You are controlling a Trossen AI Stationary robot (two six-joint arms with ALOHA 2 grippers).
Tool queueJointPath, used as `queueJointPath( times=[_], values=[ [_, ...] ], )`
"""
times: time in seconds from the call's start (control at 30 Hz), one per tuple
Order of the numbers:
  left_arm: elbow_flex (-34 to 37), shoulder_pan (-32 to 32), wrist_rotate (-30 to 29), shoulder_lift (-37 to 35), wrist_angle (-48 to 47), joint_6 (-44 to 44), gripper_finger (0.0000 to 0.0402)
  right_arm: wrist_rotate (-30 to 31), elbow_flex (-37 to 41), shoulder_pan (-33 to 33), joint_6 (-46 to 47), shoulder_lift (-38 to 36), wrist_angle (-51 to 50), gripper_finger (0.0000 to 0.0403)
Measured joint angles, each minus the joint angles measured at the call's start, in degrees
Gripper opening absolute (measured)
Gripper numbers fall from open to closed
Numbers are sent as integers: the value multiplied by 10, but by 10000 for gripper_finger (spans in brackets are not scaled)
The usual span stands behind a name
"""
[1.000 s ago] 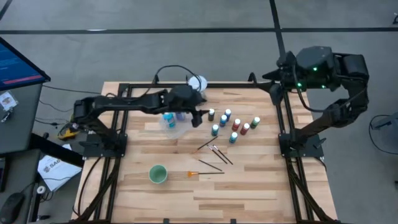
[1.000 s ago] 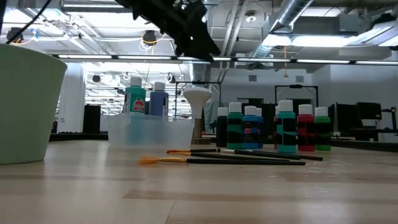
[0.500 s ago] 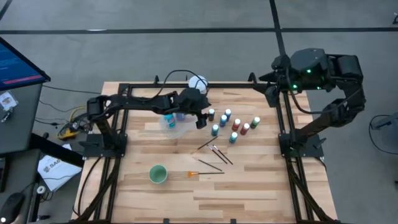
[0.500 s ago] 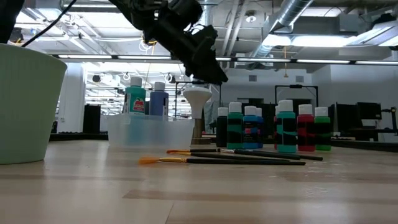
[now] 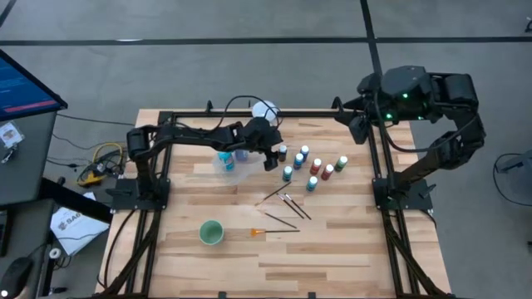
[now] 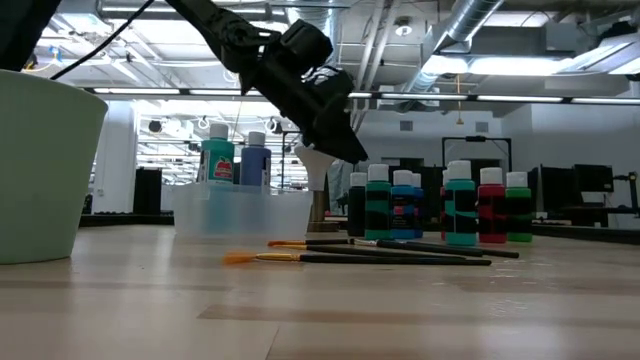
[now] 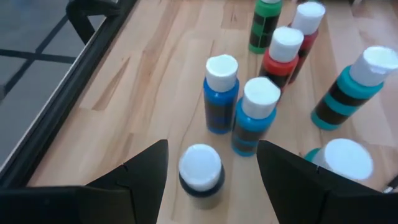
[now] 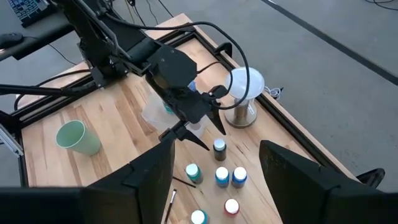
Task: Pick & Place Paint Supplies
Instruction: Put the small black bottle into the white bin
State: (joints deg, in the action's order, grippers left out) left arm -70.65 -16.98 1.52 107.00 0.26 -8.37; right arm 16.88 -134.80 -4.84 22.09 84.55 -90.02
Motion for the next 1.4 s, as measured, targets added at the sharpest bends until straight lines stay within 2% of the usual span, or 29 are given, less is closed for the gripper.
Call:
queueJointPath(
  times=[0.5, 0.63, 1.03, 1.27, 1.4],
  values=[
    [0, 0, -11, 35, 8, -4, 223, -1, 0, 0, -11, 0, 0, 230],
    [0, 0, -11, 34, 12, -4, 196, -1, 0, 0, -12, 0, 0, 230],
    [0, 0, -11, 34, 13, -4, 70, -1, 0, 0, -12, 0, 0, 230],
    [0, 1, -11, 28, 12, -4, 61, -1, 0, 0, -11, 0, 0, 230],
    [0, 3, -10, 14, 10, -3, 38, -1, 0, 0, -11, 0, 0, 230]
  ],
)
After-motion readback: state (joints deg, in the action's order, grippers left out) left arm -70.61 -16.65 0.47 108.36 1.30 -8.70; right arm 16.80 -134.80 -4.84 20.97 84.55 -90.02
